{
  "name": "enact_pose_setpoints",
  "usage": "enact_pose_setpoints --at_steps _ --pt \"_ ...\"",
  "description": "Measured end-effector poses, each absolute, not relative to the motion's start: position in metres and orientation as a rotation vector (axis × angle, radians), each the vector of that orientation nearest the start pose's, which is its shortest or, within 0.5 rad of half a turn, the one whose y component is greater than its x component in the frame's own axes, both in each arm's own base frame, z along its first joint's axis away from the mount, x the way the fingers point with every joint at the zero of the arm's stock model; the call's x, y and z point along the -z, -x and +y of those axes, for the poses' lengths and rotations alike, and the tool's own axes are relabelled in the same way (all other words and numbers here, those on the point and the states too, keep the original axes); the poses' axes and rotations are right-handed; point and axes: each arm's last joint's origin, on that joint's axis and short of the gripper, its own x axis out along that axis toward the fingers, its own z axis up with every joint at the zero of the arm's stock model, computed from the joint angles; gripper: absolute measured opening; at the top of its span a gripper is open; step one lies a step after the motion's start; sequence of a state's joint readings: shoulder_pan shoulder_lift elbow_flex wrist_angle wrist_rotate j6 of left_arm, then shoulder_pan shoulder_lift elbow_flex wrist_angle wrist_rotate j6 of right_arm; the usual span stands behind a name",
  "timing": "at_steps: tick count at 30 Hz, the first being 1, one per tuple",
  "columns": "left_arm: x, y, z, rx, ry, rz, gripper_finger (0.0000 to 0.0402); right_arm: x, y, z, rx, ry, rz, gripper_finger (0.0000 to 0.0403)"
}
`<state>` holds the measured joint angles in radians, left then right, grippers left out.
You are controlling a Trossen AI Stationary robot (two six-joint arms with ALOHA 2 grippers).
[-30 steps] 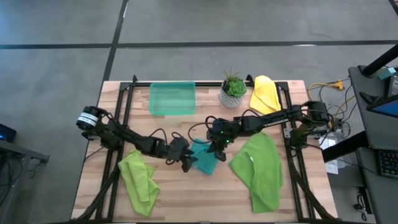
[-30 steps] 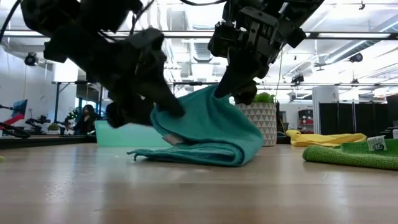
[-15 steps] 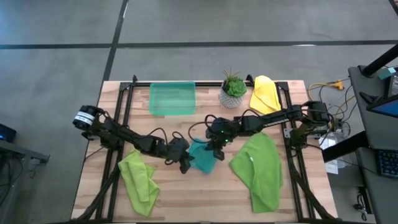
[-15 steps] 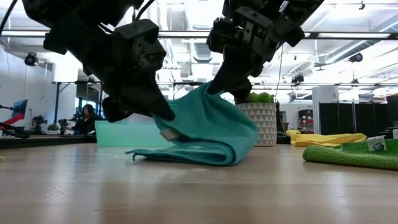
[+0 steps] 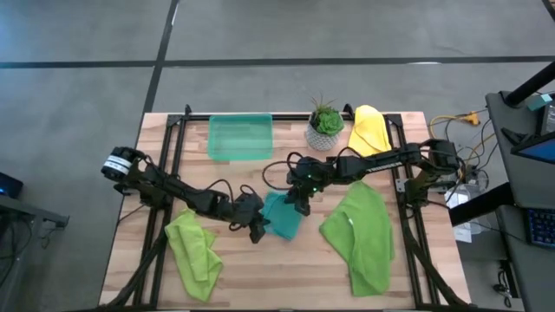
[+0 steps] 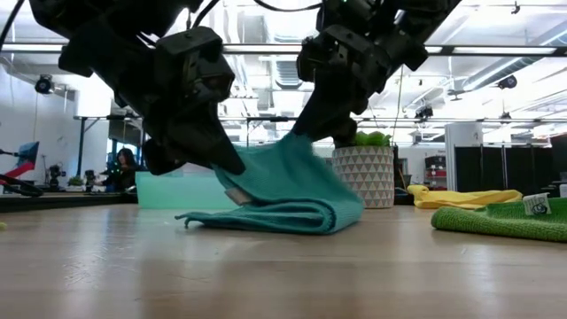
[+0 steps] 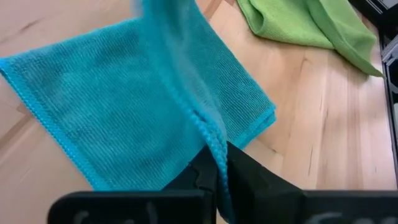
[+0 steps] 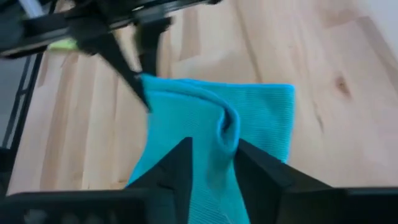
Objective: Fold microfiber towels
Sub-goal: Fold the blue microfiber cloth
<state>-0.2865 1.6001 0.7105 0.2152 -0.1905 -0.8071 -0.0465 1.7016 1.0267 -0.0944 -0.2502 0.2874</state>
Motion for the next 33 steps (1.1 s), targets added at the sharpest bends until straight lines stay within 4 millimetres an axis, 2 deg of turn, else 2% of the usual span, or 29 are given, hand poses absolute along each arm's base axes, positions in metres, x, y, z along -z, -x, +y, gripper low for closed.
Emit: enact_pose_setpoints --at_steps 4,8,15,26,29,33 --pt "-0.153 -0.289 -0.085 -0.207 0.620 0.667 0.0000 -0.192 -0.352 -0.015 -0.057 -0.409 0.783 0.0138" --pt "-0.155 -0.282 -0.089 -0.259 0.594 0.672 0.0000 -0.192 -0.352 -0.016 -0.039 -0.416 0.782 0.0142" --pt "-0.149 -0.276 -0.087 -0.316 0.584 0.735 0.0000 -0.182 -0.355 -0.014 -0.023 -0.449 0.807 0.0123" --pt "-0.137 -0.267 -0.082 -0.402 0.598 0.826 0.0001 -0.166 -0.365 0.002 -0.044 -0.496 0.805 0.0093" --pt "-0.134 -0.264 -0.080 -0.406 0.588 0.838 0.0022 -0.166 -0.365 0.002 -0.041 -0.503 0.807 0.0089" --pt "-0.130 -0.257 -0.078 -0.407 0.586 0.859 0.0086 -0.166 -0.365 0.002 -0.034 -0.518 0.812 0.0091"
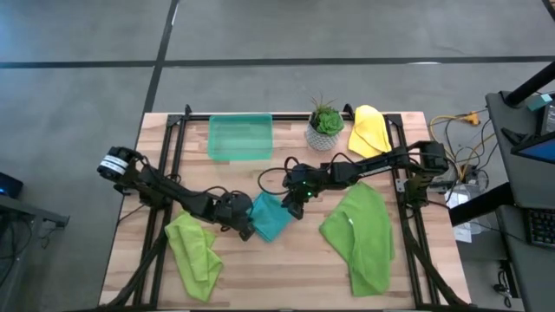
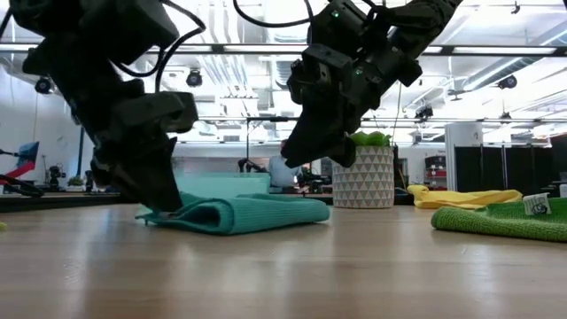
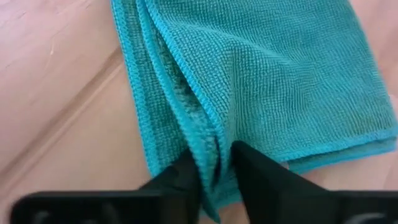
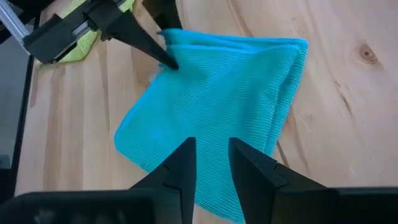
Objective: Fold microfiber towels
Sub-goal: Fold the blue microfiber cloth
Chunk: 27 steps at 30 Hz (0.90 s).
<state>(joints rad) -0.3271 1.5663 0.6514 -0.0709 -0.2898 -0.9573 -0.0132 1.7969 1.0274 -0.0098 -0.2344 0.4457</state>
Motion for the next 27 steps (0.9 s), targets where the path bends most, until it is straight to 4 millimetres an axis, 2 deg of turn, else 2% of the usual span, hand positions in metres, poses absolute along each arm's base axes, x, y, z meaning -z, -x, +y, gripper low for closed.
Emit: enact_pose_setpoints --at_steps 4,7,13,18,21,24,27 --pt "-0.134 -0.247 -0.075 -0.426 0.570 0.902 0.0163 -0.166 -0.365 0.003 -0.032 -0.525 0.814 0.0096" --pt "-0.140 -0.239 -0.072 -0.453 0.548 0.932 0.0206 -0.166 -0.365 0.007 -0.036 -0.534 0.817 0.0097" --pt "-0.159 -0.225 -0.065 -0.440 0.495 0.930 0.0228 -0.167 -0.366 0.021 -0.058 -0.530 0.806 0.0090" --pt "-0.169 -0.215 -0.057 -0.473 0.414 0.921 0.0227 -0.170 -0.368 0.029 -0.030 -0.525 0.768 0.0086" --pt "-0.175 -0.221 -0.054 -0.413 0.373 0.866 0.0209 -0.173 -0.370 0.031 -0.020 -0.544 0.723 0.0086" --pt "-0.173 -0.236 -0.052 -0.267 0.286 0.837 0.0162 -0.174 -0.371 0.030 0.005 -0.557 0.707 0.0086" --pt "-0.161 -0.251 -0.046 -0.189 0.187 0.862 0.0098 -0.173 -0.371 0.030 0.024 -0.575 0.708 0.0086"
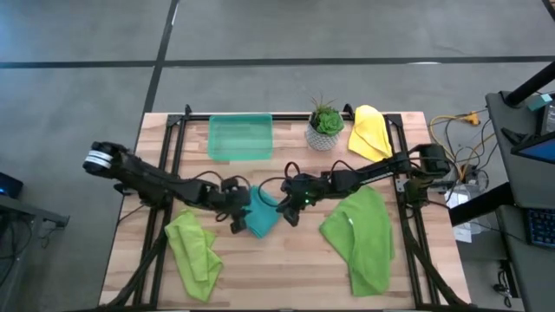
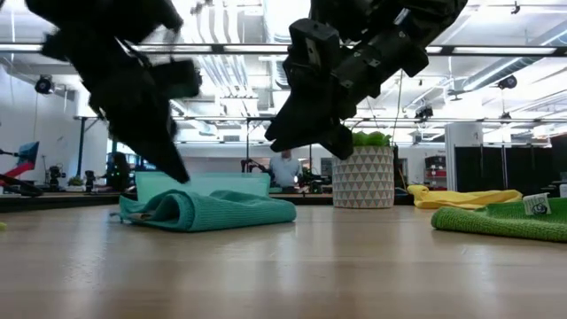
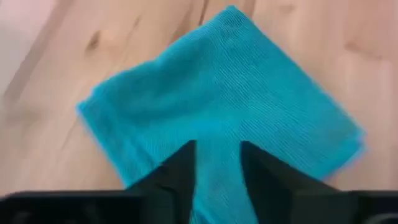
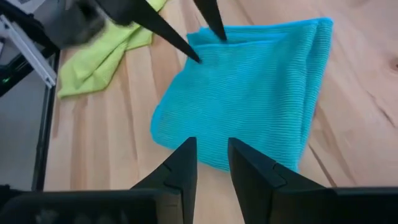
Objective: Fold microfiber towels
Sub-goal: Fold the blue microfiber cloth
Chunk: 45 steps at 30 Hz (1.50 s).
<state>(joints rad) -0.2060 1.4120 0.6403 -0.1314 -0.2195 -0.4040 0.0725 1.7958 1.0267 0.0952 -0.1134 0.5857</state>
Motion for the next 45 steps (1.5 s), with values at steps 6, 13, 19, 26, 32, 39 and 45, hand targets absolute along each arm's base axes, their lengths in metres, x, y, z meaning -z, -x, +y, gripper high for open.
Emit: enact_pose_setpoints --at_steps 6,13,19,26,32,39,45 --pt "-0.133 -0.266 -0.028 -0.217 0.195 1.002 0.0010 -0.173 -0.370 0.039 0.029 -0.607 0.715 0.0086" --pt "-0.129 -0.267 -0.025 -0.357 0.528 1.007 0.0002 -0.171 -0.366 0.054 0.010 -0.614 0.759 0.0086" --pt "-0.138 -0.281 -0.032 -0.290 0.795 0.834 0.0003 -0.167 -0.361 0.063 0.017 -0.620 0.818 0.0086" --pt "-0.172 -0.274 -0.029 -0.302 0.798 0.728 0.0001 -0.167 -0.360 0.071 0.001 -0.617 0.824 0.0086" --pt "-0.157 -0.253 -0.030 -0.398 0.726 0.956 0.0000 -0.167 -0.359 0.073 0.015 -0.602 0.813 0.0086" --pt "-0.132 -0.275 -0.046 -0.333 0.779 0.962 0.0000 -0.169 -0.358 0.073 0.010 -0.588 0.821 0.0086" --pt "-0.138 -0.295 -0.065 -0.242 0.801 0.932 0.0000 -0.167 -0.353 0.074 0.005 -0.538 0.861 0.0086"
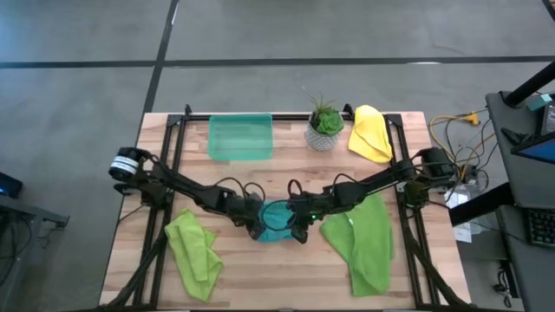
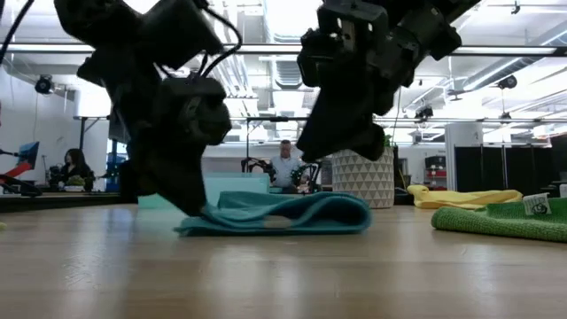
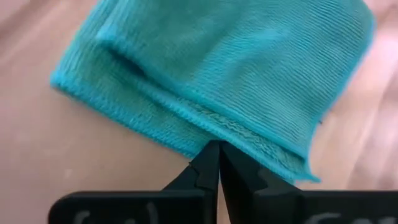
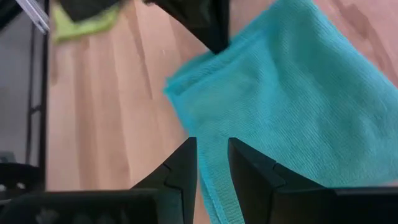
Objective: Fold microfiber towels
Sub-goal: Fold the blue microfiber cloth
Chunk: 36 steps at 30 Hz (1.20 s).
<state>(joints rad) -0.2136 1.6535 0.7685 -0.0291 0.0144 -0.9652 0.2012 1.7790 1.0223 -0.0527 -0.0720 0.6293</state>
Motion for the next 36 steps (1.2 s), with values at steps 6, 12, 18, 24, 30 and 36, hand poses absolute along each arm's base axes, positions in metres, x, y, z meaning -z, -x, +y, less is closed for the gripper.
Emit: enact_pose_setpoints --at_steps 6,12,18,24,30,36 --pt "-0.167 -0.294 -0.063 -0.257 0.780 0.851 0.0000 -0.153 -0.343 0.070 0.102 -0.507 0.889 0.0086" --pt "-0.176 -0.297 -0.063 -0.237 0.725 0.784 0.0000 -0.139 -0.337 0.068 0.150 -0.505 0.935 0.0079" --pt "-0.161 -0.308 -0.056 -0.250 0.674 0.745 0.0000 -0.130 -0.337 0.068 0.162 -0.512 0.952 0.0056" --pt "-0.137 -0.315 -0.047 -0.314 0.662 0.815 0.0000 -0.128 -0.339 0.068 0.160 -0.515 0.946 0.0048" --pt "-0.136 -0.311 -0.044 -0.360 0.662 0.833 0.0000 -0.128 -0.339 0.068 0.161 -0.523 0.943 0.0048" --pt "-0.175 -0.303 -0.041 -0.321 0.540 0.706 0.0000 -0.153 -0.339 0.068 0.108 -0.509 0.857 0.0047"
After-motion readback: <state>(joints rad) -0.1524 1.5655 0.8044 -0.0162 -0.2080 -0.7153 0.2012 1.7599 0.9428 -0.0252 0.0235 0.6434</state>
